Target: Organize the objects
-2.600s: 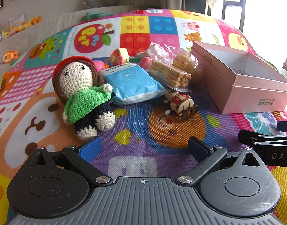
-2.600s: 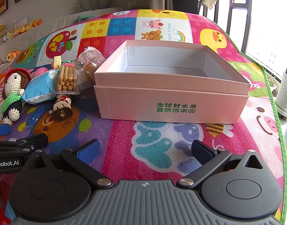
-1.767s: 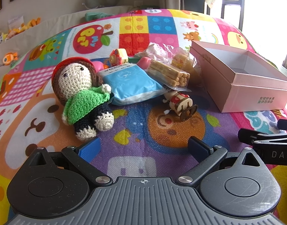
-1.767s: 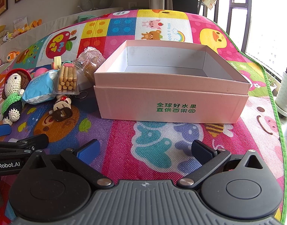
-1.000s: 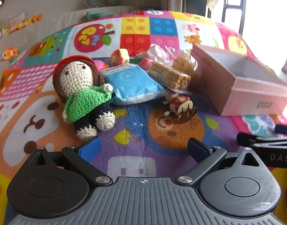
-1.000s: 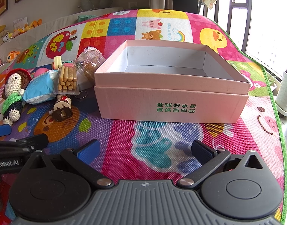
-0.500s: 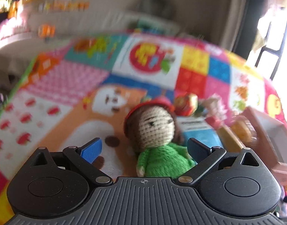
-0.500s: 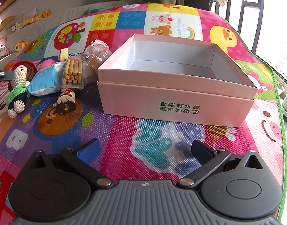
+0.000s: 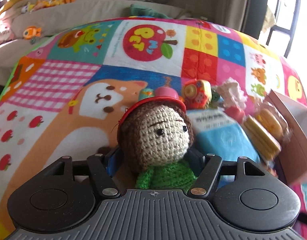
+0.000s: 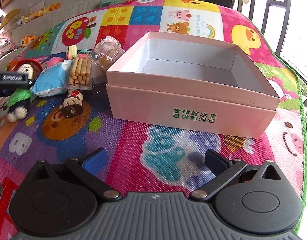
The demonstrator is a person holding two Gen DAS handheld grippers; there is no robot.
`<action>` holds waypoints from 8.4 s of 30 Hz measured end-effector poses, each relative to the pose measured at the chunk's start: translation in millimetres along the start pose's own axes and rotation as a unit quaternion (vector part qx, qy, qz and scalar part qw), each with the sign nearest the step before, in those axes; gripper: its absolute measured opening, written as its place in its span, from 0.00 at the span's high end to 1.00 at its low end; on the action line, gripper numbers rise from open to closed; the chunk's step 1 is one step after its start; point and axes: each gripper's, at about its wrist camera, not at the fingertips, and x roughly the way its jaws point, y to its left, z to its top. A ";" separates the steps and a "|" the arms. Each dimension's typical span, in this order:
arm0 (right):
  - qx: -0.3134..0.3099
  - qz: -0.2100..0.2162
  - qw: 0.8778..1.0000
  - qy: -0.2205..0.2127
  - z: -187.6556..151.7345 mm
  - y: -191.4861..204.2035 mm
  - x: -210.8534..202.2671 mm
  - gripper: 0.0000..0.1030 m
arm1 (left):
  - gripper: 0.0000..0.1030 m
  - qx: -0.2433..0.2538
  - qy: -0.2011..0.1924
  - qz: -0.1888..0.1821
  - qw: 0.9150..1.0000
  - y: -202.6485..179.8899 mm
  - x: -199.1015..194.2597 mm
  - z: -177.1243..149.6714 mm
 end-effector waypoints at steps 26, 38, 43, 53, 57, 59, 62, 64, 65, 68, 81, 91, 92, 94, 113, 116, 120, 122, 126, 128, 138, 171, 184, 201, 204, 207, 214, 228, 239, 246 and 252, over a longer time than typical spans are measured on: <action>-0.149 0.107 0.983 0.019 118.8 183.6 68.8 0.52 | 0.31 -0.001 -0.011 -0.037 0.999 47.8 -84.3 -66.2; -0.133 0.158 0.977 -0.059 16.6 38.6 -116.6 0.52 | 0.34 0.048 0.040 -0.156 0.986 -20.5 -114.8 -59.6; -0.088 0.068 0.987 -0.113 -17.3 -27.6 -148.6 0.52 | 0.34 0.102 -0.011 -0.213 0.972 -115.0 -112.5 3.7; 0.006 0.060 0.987 -0.146 -32.5 -89.1 -145.4 0.52 | 0.32 0.165 0.059 -0.136 0.975 -273.8 39.8 50.9; 0.005 0.050 0.987 -0.151 -34.8 -97.6 -141.8 0.52 | 0.30 0.243 0.078 -0.093 0.962 -274.4 33.1 21.0; 0.009 0.045 0.988 -0.144 -33.1 -103.0 -136.2 0.52 | 0.33 0.242 0.075 -0.101 0.962 -268.8 21.7 20.1; 0.012 0.043 0.988 -0.145 -21.5 -104.7 -128.7 0.52 | 0.36 0.233 0.042 -0.116 0.965 -251.9 -3.8 29.2; 0.013 0.044 0.987 -0.153 -2.5 -104.1 -123.7 0.52 | 0.36 0.212 0.023 -0.135 0.968 -234.3 -20.7 43.9; 0.011 0.044 0.987 -0.156 8.3 -102.8 -121.6 0.52 | 0.36 0.199 0.013 -0.144 0.969 -222.0 -31.8 45.0; 0.002 0.041 0.988 -0.150 56.4 -94.0 -102.9 0.52 | 0.36 0.162 -0.011 -0.158 0.974 -189.1 -55.7 38.3; -0.059 -0.016 0.996 0.068 133.7 -34.0 56.6 0.51 | 0.36 0.017 0.014 -0.117 0.993 -26.3 -58.1 -7.7; -0.029 0.023 0.998 0.047 123.1 -47.2 26.3 0.40 | 0.36 -0.060 0.027 -0.156 0.986 -65.0 -12.0 31.2; -0.030 0.022 0.999 0.033 124.4 -48.0 16.1 0.38 | 0.36 -0.059 0.032 -0.144 0.987 -71.0 -1.8 35.8; -0.032 0.023 0.999 0.004 123.7 -49.9 -6.9 0.36 | 0.34 -0.055 0.051 -0.102 0.992 -83.5 23.0 43.5; -0.219 0.149 0.962 -0.067 40.8 97.3 -57.0 0.34 | 0.60 -0.052 0.038 -0.124 0.990 6.4 -74.1 -30.3; -0.222 0.186 0.956 -0.043 36.6 124.6 -42.7 0.34 | 0.61 -0.071 0.028 -0.117 0.990 28.1 -85.2 -35.1; -0.239 0.252 0.938 -0.023 20.5 155.7 -44.5 0.34 | 0.65 -0.129 0.043 -0.153 0.979 51.9 -77.1 -29.9; -0.249 0.274 0.929 -0.019 13.4 170.8 -47.8 0.34 | 0.66 -0.130 0.046 -0.159 0.978 52.7 -73.2 -28.6; -0.258 0.275 0.926 -0.005 7.2 199.6 -39.9 0.58 | 0.66 -0.115 0.049 -0.160 0.979 48.0 -72.8 -27.9; -0.267 0.262 0.928 0.009 5.7 202.9 -35.0 0.72 | 0.65 -0.098 0.051 -0.156 0.982 45.0 -74.8 -28.1; -0.231 0.153 0.961 0.016 -16.5 94.1 -64.7 0.72 | 0.65 -0.003 0.064 -0.116 0.991 10.1 -71.4 -31.7; -0.101 0.069 0.991 -0.051 -42.3 17.5 -49.4 0.21 | 0.59 0.141 0.029 -0.021 0.989 1.0 -94.9 -70.4; -0.107 0.116 0.987 -0.024 -14.4 29.2 -40.0 0.59 | 0.64 0.122 0.050 -0.050 0.990 -5.6 -112.4 -79.8; 0.009 0.066 0.983 -0.171 -28.3 -87.9 -144.8 0.59 | 0.65 0.062 0.026 -0.256 0.964 -238.8 -66.0 43.4; 0.040 0.062 0.983 -0.169 -32.9 -107.8 -140.1 0.59 | 0.64 0.014 0.046 -0.247 0.968 -289.2 -20.1 39.8; 0.061 0.053 0.984 -0.159 -38.9 -123.0 -132.5 0.59 | 0.65 -0.008 0.099 -0.221 0.970 -310.5 17.2 20.4; 0.079 0.037 0.986 -0.140 -40.9 -144.6 -114.2 0.59 | 0.63 -0.030 0.061 -0.249 0.966 -278.9 -7.1 12.2; 0.025 0.067 0.980 -0.184 57.6 -125.6 -124.9 0.59 | 0.64 0.100 0.058 -0.247 0.962 -156.4 -73.6 -43.7; -0.025 0.075 0.993 -0.086 163.9 -39.3 -24.3 0.39 | 0.69 0.018 0.007 -0.155 0.988 -44.7 -54.5 -22.8; -0.080 0.099 0.992 -0.016 176.5 57.5 25.1 0.39 | 0.70 -0.087 -0.060 -0.123 0.987 16.4 -13.6 54.5; -0.127 0.019 0.991 0.031 186.5 99.9 101.6 0.55 | 0.70 -0.128 -0.080 -0.136 0.979 41.6 1.0 57.4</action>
